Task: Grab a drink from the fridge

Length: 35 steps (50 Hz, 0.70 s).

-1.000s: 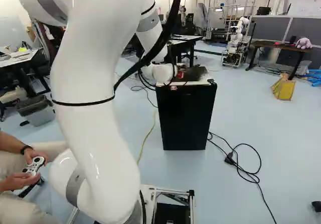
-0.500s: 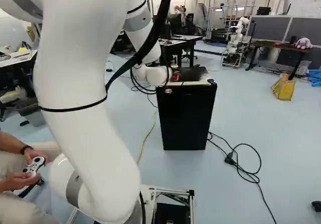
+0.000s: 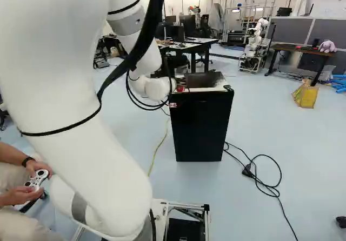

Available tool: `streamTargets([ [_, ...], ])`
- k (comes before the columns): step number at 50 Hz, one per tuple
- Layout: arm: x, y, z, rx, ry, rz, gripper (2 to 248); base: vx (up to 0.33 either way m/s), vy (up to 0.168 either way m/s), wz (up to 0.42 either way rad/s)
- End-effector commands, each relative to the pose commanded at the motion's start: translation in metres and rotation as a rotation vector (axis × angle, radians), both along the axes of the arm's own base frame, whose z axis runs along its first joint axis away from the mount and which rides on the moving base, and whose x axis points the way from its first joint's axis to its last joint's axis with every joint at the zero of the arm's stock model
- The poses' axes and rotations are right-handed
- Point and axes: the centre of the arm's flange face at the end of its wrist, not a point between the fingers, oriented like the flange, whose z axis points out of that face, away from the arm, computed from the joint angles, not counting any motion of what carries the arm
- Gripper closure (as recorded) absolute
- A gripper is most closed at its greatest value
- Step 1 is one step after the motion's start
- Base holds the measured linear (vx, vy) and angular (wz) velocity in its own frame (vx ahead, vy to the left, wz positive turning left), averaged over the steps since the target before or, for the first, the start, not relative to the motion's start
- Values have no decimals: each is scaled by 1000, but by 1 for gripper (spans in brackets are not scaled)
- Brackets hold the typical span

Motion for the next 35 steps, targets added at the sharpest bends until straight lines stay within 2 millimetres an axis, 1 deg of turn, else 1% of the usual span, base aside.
streamTargets([
  [18, -58, 28, -14, 8, 19, 41, 154, 0, 0, 0],
  [26, -82, 37, -22, 11, 26, 57, 154, 0, 0, 0],
  [35, -104, 45, -29, 14, 33, 72, 154, 0, 0, 0],
])
